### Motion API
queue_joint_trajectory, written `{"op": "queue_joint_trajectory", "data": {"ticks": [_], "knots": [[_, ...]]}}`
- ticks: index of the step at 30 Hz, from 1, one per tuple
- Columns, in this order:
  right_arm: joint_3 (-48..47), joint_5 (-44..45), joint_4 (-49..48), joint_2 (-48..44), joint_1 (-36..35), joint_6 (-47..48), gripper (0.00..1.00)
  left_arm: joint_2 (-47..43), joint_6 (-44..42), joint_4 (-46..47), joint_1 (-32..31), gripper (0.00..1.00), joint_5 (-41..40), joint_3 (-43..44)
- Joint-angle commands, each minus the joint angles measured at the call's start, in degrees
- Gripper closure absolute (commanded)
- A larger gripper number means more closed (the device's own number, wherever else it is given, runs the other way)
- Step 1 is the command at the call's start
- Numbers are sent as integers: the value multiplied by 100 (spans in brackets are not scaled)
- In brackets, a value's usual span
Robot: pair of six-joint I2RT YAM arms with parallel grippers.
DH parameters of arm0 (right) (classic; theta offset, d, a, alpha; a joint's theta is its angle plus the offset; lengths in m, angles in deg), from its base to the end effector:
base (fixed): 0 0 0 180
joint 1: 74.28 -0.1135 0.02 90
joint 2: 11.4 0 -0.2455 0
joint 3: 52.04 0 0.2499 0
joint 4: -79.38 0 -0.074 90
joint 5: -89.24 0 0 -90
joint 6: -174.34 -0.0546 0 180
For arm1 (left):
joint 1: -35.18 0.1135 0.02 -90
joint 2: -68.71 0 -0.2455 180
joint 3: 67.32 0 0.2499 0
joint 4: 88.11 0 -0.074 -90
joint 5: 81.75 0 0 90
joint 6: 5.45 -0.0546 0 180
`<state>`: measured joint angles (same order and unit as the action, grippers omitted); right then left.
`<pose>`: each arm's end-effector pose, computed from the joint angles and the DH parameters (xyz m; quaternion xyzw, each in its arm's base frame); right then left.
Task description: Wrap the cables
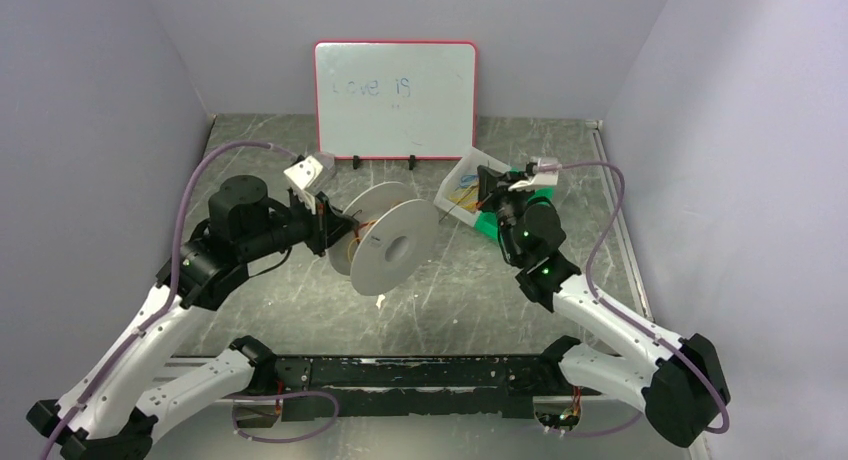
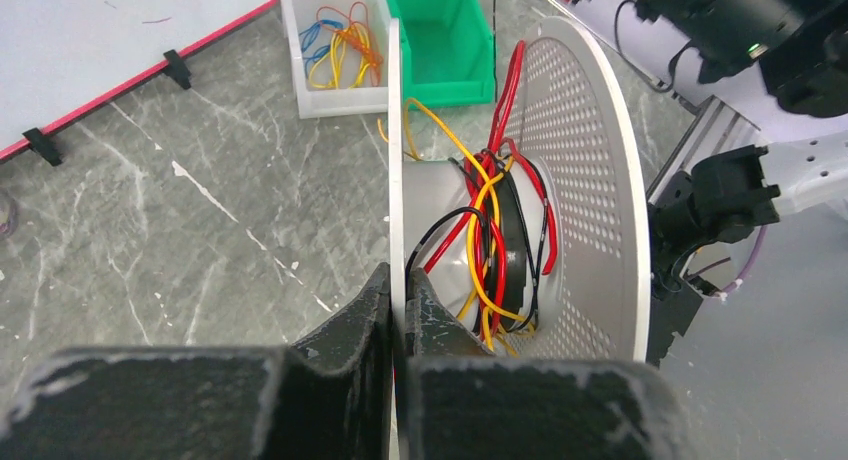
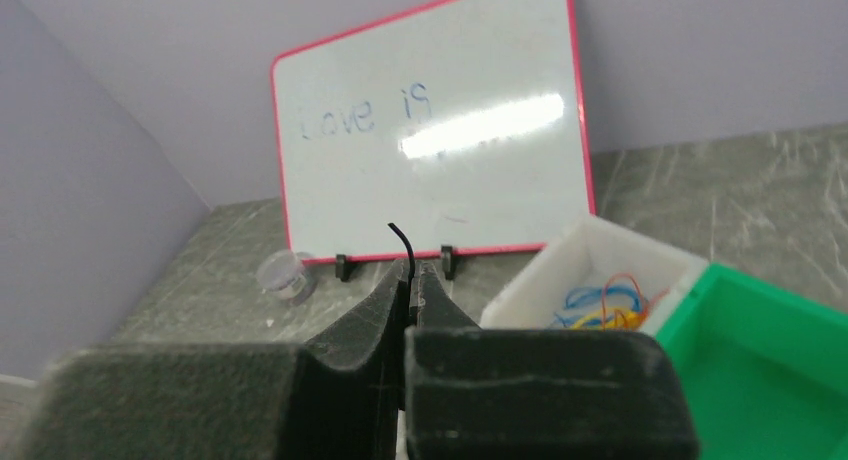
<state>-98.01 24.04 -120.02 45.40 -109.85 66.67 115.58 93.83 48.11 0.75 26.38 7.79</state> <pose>0.2193 0.1287 0.2904 0.0617 0.6546 0.2065 0.7246 0.1501 -0.1235 0.3772 0.2642 0.7467 -0.3388 0.5078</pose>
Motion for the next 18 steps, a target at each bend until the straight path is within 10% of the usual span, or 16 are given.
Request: {"op": "queue_joint_trajectory", "data": {"ticks": [1, 18], "knots": [[-627, -286, 217, 195, 102, 676, 100, 79, -199, -114, 25, 93, -63, 60], [-2987, -3275, 1975, 1331, 39, 545, 100, 1181, -154, -460, -105, 93, -1276, 313]]}}
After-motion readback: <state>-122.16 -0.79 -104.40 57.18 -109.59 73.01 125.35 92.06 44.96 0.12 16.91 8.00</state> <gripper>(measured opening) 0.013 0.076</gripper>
